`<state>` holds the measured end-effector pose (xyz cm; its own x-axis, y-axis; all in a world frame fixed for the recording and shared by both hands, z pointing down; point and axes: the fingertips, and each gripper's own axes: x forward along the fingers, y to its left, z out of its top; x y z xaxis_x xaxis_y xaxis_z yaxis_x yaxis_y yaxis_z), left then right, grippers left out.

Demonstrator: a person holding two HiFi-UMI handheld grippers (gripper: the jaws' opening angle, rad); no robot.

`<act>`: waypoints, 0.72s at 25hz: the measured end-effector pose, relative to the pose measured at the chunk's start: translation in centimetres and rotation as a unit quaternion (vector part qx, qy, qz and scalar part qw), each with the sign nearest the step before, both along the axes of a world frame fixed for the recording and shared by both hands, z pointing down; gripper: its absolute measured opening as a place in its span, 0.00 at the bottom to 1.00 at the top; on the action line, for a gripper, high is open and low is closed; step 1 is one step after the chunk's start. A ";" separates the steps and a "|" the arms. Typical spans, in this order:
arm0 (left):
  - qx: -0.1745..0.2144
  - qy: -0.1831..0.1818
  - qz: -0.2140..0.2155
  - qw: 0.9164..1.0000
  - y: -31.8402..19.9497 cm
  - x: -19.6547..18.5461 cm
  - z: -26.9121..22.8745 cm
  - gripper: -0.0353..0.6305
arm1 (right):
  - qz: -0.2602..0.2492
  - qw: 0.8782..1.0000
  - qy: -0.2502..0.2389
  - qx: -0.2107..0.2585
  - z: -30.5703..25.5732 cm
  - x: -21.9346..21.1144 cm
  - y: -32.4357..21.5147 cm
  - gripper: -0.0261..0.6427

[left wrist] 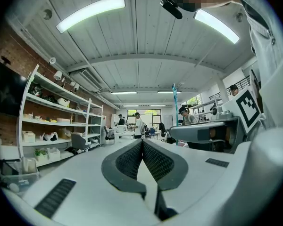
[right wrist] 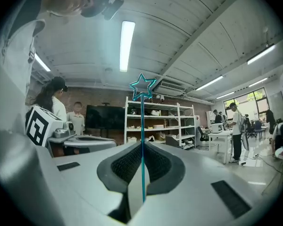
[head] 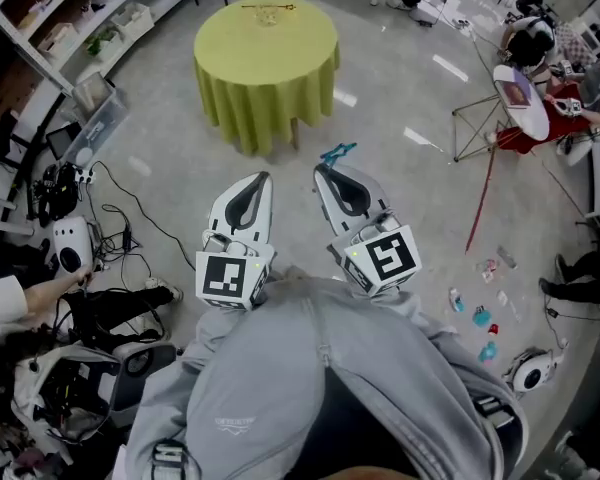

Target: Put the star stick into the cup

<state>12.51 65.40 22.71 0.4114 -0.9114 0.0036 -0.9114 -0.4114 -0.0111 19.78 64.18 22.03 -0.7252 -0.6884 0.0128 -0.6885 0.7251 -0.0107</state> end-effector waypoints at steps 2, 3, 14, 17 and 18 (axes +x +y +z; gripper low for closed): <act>-0.005 0.000 -0.003 1.000 -0.2 0.2 0.3 0.08 | -0.006 1.000 -0.007 -0.002 0.0 0.1 -0.1 0.10; -0.008 0.000 -0.004 1.000 -0.3 0.2 0.4 0.08 | -0.008 1.000 -0.008 -0.003 0.0 0.1 -0.2 0.10; -0.014 0.012 -0.018 1.000 -5.7 -2.9 1.9 0.08 | -0.006 1.000 -0.009 -0.010 1.8 -1.9 -5.4 0.10; -0.014 0.014 -0.013 1.000 -9.1 -4.0 2.2 0.08 | 0.002 1.000 -0.009 -0.010 2.0 -2.9 -8.8 0.10; -0.012 0.014 -0.010 1.000 -10.3 -4.4 2.2 0.08 | 0.004 1.000 -0.009 -0.010 2.1 -3.3 -10.0 0.10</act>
